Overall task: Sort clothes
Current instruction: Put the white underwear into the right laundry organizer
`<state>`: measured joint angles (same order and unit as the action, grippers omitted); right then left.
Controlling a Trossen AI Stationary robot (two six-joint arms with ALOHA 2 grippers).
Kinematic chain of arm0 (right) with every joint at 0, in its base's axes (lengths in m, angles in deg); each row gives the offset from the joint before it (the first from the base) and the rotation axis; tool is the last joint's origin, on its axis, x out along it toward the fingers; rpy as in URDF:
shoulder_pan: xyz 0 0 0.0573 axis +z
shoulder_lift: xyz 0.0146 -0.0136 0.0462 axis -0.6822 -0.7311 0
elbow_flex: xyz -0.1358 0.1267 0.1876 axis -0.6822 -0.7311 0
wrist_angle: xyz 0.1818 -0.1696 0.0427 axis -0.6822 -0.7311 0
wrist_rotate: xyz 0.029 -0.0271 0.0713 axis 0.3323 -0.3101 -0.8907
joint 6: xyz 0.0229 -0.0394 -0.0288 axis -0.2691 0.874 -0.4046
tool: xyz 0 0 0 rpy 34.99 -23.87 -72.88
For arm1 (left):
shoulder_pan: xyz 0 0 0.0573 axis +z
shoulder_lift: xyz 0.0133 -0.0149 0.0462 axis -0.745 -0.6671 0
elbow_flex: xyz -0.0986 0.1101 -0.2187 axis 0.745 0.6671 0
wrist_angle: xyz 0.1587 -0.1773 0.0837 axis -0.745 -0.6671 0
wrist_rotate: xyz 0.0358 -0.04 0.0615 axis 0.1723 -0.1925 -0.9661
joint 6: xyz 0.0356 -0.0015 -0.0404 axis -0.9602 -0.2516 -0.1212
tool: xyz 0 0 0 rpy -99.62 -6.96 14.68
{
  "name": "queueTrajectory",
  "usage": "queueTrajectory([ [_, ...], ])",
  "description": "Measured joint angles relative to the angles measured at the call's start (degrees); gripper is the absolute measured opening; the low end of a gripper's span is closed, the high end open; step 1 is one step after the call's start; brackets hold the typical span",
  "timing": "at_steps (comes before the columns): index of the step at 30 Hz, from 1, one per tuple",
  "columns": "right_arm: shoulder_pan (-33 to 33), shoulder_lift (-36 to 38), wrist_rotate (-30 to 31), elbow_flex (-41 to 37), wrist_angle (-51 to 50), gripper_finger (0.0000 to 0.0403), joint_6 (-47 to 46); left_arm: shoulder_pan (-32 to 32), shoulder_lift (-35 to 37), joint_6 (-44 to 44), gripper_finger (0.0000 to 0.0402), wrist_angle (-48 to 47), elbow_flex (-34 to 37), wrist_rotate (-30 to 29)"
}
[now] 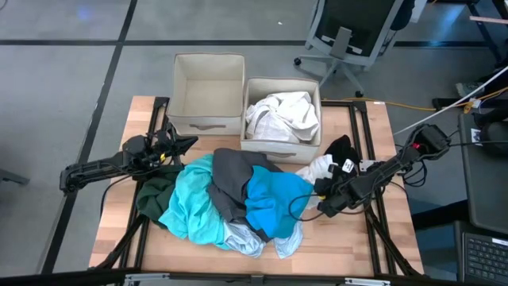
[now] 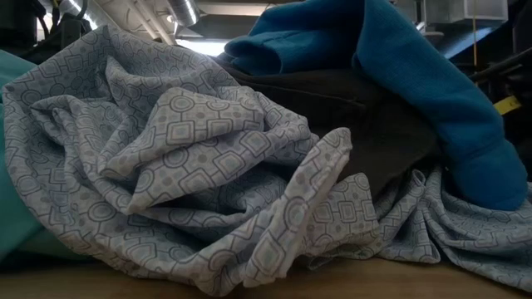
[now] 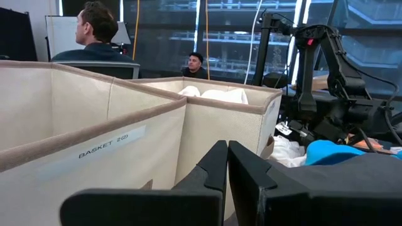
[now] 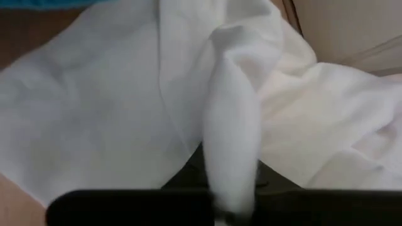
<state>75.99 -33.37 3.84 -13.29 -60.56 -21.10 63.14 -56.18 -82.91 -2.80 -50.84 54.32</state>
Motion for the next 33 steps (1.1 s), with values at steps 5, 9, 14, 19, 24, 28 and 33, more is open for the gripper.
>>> queueTrajectory([
  [5,0.00,-0.10,-1.27,4.86,-8.18,0.0030,-0.07,0.00,0.00,0.02,0.0006,0.00,0.00,0.00],
  [9,0.00,-0.10,-1.42,9.31,-14.98,0.0013,-0.11,0.00,0.00,0.02,0.0006,-0.02,0.00,0.00],
  [14,0.02,-0.08,-0.97,14.18,-22.04,0.0011,-0.24,0.00,-0.01,0.02,0.0006,-0.01,-0.01,0.00],
  [19,0.02,-0.06,-1.01,19.46,-29.62,0.0018,-0.70,0.00,-0.01,0.02,0.0006,-0.02,0.00,0.00],
  [24,0.02,0.69,-0.97,25.42,-36.66,0.0011,-0.81,0.00,0.00,0.02,0.0006,-0.02,0.00,0.00],
  [28,0.02,2.39,0.66,29.56,-41.63,0.0014,-2.64,0.00,-0.02,0.02,0.0006,-0.02,0.00,0.00],
  [33,0.02,5.00,2.57,34.72,-46.45,0.0011,-4.63,0.00,-0.02,0.02,0.0006,-0.03,0.00,0.00],
])
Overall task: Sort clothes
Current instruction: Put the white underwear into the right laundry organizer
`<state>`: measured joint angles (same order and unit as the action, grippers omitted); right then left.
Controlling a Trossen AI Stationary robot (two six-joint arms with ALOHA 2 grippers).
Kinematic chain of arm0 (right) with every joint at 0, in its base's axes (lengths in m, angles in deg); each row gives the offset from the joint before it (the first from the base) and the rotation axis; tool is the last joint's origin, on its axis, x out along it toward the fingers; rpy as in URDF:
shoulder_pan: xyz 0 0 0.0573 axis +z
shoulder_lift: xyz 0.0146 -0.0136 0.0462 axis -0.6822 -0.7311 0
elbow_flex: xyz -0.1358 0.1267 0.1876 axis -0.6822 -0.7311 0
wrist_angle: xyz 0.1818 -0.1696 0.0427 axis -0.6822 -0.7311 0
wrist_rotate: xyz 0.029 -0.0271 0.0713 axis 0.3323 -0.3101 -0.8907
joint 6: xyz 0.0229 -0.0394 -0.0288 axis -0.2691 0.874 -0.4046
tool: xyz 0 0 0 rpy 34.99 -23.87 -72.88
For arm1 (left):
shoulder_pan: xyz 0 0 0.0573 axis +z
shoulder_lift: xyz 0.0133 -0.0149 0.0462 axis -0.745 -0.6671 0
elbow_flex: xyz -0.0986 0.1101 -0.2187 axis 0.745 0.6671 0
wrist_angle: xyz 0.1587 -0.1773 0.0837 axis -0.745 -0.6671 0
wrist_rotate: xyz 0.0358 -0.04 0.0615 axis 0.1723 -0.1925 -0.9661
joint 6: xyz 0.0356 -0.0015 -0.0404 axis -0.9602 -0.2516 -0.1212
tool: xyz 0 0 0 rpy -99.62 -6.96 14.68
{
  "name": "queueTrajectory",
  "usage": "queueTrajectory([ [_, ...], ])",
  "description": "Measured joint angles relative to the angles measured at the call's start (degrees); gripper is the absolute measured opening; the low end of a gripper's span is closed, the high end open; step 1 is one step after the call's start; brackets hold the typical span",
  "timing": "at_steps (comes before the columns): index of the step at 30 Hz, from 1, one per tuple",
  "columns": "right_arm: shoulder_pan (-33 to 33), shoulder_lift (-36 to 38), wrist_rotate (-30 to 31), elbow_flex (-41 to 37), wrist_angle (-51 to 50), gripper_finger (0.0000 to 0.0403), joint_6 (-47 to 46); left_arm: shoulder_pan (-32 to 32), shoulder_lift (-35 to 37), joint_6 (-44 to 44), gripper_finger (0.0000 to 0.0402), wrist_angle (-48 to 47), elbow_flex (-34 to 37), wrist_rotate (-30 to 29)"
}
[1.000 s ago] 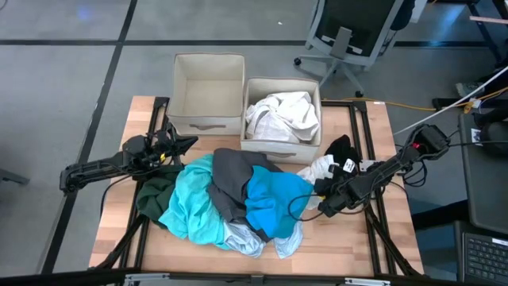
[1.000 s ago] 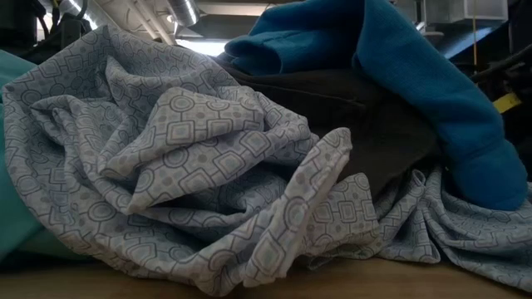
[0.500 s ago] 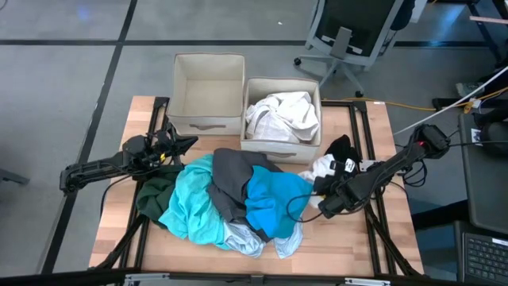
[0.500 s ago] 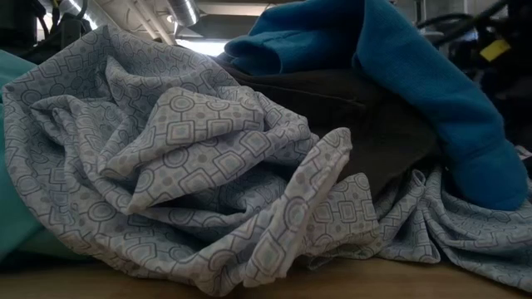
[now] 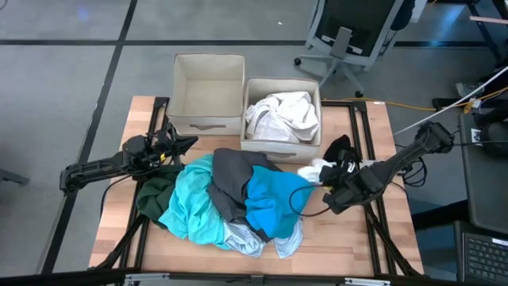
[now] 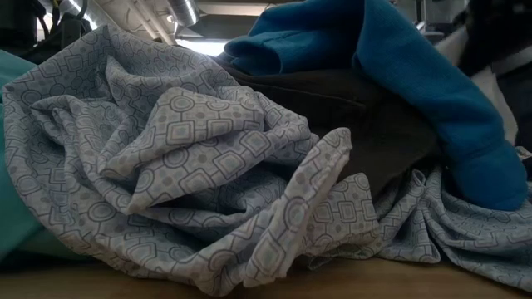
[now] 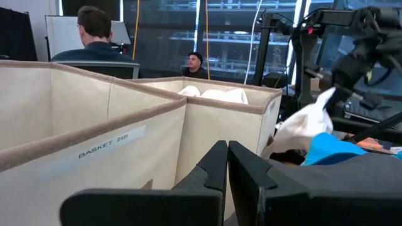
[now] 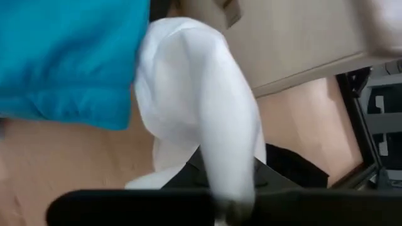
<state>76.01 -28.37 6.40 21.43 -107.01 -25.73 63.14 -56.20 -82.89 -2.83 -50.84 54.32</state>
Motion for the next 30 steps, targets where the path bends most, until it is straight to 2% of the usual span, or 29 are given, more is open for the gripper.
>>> queueTrajectory([
  [11,0.00,1.63,4.66,13.06,-2.16,0.0013,3.30,0.00,0.01,-0.50,0.0006,-0.01,0.00,0.00],
  [16,0.00,1.66,11.91,18.23,-1.71,0.0019,6.13,0.00,0.02,-0.50,0.0006,0.03,0.00,0.00],
  [20,-0.59,1.66,20.46,20.30,-1.11,0.0021,9.71,0.00,0.01,-0.50,0.0006,0.11,0.00,0.00],
  [22,-2.27,1.65,22.39,20.70,0.16,0.0021,11.87,0.00,0.02,-0.50,0.0006,0.10,0.00,0.00],
  [26,-8.35,1.63,22.42,20.93,4.33,0.0022,17.04,0.01,0.01,-0.50,0.0006,0.12,-0.01,0.00],
  [30,-15.61,1.48,19.21,20.93,12.22,0.0022,26.76,0.00,0.02,-0.48,0.0006,0.10,0.00,0.00],
])
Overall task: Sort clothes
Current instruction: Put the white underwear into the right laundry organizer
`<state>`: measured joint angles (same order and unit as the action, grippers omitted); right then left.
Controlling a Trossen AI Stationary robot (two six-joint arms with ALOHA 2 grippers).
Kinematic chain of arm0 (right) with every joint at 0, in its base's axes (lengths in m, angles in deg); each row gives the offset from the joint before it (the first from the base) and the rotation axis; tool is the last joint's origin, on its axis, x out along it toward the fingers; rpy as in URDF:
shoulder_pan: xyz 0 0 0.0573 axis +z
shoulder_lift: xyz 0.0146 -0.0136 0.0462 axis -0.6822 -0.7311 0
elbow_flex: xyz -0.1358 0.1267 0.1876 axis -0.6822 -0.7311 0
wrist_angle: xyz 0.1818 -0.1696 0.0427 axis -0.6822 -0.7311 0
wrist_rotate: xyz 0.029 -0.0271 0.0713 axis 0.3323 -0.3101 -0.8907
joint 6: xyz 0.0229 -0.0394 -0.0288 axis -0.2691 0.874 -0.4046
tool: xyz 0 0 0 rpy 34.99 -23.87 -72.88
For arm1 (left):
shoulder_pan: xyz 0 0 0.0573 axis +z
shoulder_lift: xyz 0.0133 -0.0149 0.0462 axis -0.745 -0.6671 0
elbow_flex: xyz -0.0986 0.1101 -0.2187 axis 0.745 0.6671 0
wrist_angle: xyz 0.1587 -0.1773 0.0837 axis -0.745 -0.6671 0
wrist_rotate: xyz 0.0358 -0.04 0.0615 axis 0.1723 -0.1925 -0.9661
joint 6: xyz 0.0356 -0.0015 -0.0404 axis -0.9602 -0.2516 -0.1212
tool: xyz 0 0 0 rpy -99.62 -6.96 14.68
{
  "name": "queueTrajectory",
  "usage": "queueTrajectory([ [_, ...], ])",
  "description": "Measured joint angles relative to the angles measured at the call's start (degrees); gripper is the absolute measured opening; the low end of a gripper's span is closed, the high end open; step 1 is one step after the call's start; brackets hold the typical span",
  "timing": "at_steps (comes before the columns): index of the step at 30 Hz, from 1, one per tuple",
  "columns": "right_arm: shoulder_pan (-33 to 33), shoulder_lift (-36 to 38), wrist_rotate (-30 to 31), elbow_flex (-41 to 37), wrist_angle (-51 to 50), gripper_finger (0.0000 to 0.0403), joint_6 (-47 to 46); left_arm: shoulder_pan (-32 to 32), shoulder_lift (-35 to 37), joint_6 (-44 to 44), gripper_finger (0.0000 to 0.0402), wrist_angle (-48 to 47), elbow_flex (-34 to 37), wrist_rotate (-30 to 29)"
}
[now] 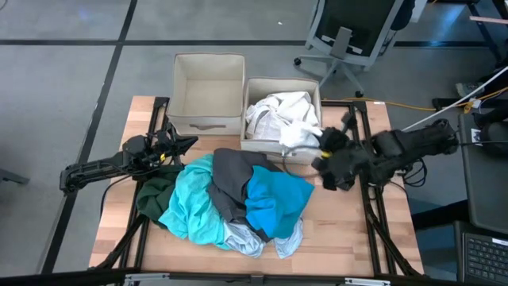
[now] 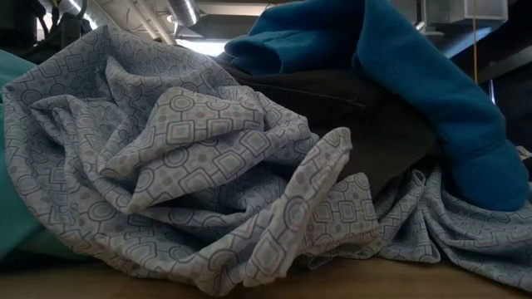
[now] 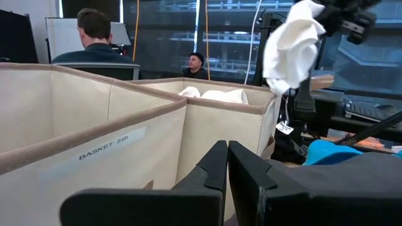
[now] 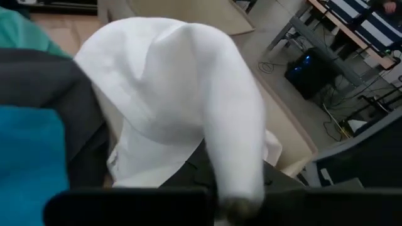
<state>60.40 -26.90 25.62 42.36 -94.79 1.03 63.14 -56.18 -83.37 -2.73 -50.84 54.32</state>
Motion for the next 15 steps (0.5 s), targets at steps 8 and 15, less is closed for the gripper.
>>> queueTrajectory([
  [8,-14.70,-0.11,-9.90,0.06,15.42,0.0022,16.58,0.02,-0.01,-1.46,0.0006,-0.01,0.00,0.00],
  [15,-25.49,-1.15,-18.01,-2.38,21.41,0.0023,19.70,0.01,-0.01,-2.12,0.0006,-0.16,-0.01,0.01],
])
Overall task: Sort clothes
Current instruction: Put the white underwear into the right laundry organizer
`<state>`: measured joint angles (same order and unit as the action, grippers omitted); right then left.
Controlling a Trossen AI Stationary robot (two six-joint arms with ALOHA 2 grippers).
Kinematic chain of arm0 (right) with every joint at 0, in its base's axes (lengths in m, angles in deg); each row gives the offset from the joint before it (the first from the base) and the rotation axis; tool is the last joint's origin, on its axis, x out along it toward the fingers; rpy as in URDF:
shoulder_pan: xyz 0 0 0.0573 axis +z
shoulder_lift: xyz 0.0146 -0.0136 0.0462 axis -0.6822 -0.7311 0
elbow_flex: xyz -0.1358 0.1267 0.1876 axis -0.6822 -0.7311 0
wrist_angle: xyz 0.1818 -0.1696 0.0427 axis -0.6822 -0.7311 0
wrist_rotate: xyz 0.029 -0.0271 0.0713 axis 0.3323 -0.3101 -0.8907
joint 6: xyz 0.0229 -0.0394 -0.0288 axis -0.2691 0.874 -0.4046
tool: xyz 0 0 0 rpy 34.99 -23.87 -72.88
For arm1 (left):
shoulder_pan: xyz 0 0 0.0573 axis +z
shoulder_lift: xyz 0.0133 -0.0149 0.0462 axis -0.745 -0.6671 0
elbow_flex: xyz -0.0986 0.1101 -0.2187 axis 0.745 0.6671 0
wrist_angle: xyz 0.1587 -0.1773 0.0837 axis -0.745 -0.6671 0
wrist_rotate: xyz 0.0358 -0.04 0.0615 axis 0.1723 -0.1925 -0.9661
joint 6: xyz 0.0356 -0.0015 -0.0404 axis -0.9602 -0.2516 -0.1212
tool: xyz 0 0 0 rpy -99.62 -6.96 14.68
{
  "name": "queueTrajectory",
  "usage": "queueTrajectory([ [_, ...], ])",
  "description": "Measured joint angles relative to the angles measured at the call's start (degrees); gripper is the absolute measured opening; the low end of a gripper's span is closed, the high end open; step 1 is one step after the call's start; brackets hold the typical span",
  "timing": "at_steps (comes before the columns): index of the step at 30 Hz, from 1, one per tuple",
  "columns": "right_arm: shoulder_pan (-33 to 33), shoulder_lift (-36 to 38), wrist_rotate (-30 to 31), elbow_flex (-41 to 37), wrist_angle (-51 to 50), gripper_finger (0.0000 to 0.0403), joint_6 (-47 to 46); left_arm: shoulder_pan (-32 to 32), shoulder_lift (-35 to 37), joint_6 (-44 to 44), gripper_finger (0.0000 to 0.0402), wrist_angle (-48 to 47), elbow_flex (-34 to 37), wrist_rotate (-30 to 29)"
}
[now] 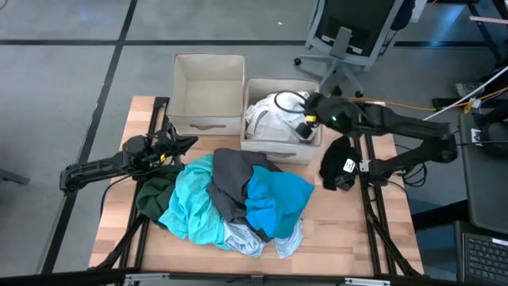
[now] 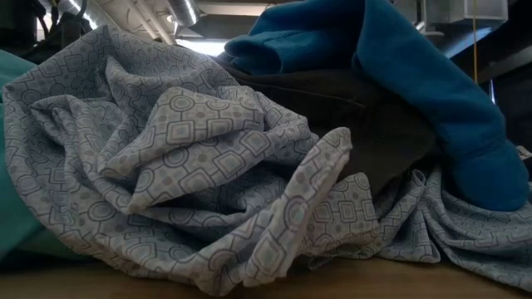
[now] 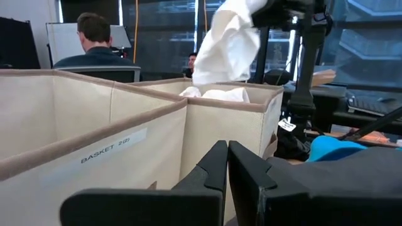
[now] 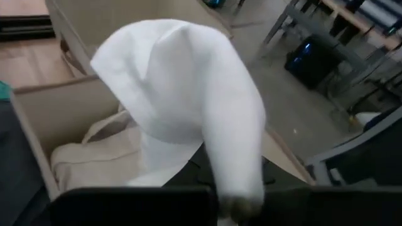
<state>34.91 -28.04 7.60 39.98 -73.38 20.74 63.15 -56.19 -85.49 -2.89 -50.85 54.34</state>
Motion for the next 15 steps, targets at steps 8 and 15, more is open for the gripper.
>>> queueTrajectory([
  [8,-7.34,-4.74,-7.33,-6.19,4.24,0.0025,-4.48,0.00,0.01,-1.67,0.0006,-0.39,0.01,-0.01],
  [15,-9.71,-11.36,-7.33,-7.54,5.30,0.0047,-4.86,0.01,0.01,-2.31,0.0006,-0.40,0.00,-0.01],
])
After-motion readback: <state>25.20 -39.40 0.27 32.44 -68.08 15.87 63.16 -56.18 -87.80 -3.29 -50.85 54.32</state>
